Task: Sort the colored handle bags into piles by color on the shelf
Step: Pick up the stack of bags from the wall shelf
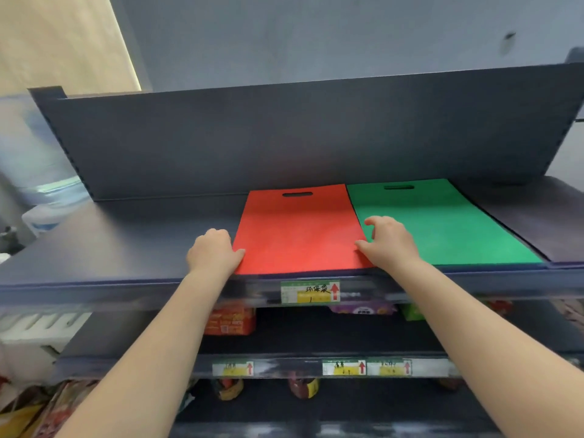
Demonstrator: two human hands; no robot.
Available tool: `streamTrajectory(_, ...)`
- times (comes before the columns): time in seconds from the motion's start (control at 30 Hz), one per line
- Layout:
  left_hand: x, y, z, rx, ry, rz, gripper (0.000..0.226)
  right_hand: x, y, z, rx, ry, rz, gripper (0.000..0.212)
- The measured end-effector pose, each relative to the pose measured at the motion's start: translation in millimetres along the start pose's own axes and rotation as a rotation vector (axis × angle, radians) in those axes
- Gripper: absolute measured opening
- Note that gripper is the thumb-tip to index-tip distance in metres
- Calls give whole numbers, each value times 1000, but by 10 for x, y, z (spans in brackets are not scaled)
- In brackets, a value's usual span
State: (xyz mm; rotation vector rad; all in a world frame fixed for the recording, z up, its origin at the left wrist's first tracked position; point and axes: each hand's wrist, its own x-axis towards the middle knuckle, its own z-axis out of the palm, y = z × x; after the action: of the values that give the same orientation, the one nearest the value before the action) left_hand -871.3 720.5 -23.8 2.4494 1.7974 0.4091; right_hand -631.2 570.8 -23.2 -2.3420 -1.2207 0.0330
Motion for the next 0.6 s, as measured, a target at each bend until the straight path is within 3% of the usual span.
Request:
streamTrajectory(0.23, 27, 723, -118, 70, 147, 327, 37, -59, 253, -383, -178, 127, -93, 40)
streamTrajectory(0.4, -75, 1716, -126, 120, 220, 613, 41, -116, 707, -902, -479, 112, -70, 49)
streamTrajectory(0.6, -455, 3062, -74, 147, 217, 855, 41, -349, 1565, -1713, -620, 142, 63, 48)
